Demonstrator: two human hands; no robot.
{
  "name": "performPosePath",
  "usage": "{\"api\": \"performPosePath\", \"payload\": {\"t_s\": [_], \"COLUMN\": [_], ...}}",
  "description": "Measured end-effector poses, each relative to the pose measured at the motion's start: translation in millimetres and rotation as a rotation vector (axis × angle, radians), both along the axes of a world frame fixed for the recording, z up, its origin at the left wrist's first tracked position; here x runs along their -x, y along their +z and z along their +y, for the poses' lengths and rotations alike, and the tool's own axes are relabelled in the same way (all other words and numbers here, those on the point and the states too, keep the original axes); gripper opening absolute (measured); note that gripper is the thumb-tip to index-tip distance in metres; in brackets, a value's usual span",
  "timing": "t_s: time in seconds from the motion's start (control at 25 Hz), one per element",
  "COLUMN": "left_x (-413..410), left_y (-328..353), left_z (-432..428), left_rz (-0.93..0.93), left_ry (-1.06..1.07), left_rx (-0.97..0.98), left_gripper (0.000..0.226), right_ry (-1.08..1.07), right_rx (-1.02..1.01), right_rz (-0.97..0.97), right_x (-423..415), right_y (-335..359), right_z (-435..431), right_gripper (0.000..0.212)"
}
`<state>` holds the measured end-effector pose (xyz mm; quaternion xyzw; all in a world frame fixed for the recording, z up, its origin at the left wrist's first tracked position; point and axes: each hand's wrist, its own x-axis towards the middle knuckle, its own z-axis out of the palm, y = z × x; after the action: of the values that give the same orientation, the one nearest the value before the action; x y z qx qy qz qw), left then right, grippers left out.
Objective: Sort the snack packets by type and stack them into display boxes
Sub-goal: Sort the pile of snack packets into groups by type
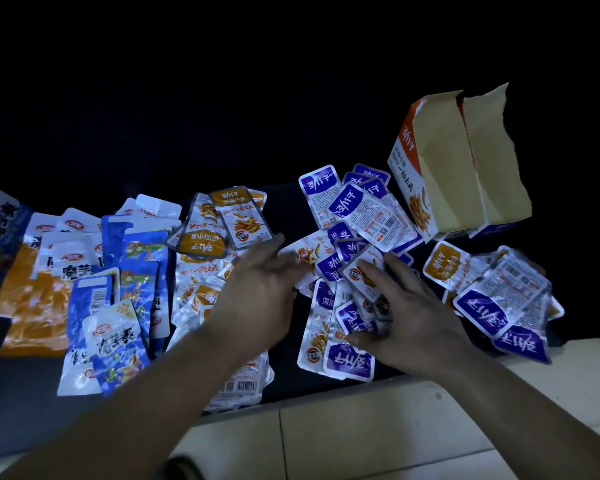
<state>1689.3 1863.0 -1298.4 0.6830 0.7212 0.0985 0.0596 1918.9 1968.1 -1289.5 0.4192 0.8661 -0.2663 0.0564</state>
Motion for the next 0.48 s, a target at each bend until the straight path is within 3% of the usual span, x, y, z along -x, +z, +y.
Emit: {"api": "performPosePath", "payload": {"t_s": [0.12, 0.24, 0.36, 0.48], "left_x": [11, -1, -5, -12], "left_y": [4, 5, 19, 38], "left_z": [35, 45, 26, 3], "left_rz": [-0.044, -0.060, -0.398, -0.866], "left_ry": [0.121, 0.156, 0.317, 0.624], "left_rx": [0.189, 0.128, 0.018, -0.056], "left_gripper": [0.075, 0.064, 0.025, 0.018], "right_ry": [-0.009, -0.003, -0.002, 0.006], "right_rx": [0.033, 0.002, 0.008, 0.005], "right_rz": [0.020, 0.003, -0.027, -0.054], "right_x": [-3, -3, 3, 4], "right_y": [0, 0, 1, 3], "right_z": [2, 2, 1, 0], "right_gripper": [0.106, 0.105, 0.104, 0.105]}}
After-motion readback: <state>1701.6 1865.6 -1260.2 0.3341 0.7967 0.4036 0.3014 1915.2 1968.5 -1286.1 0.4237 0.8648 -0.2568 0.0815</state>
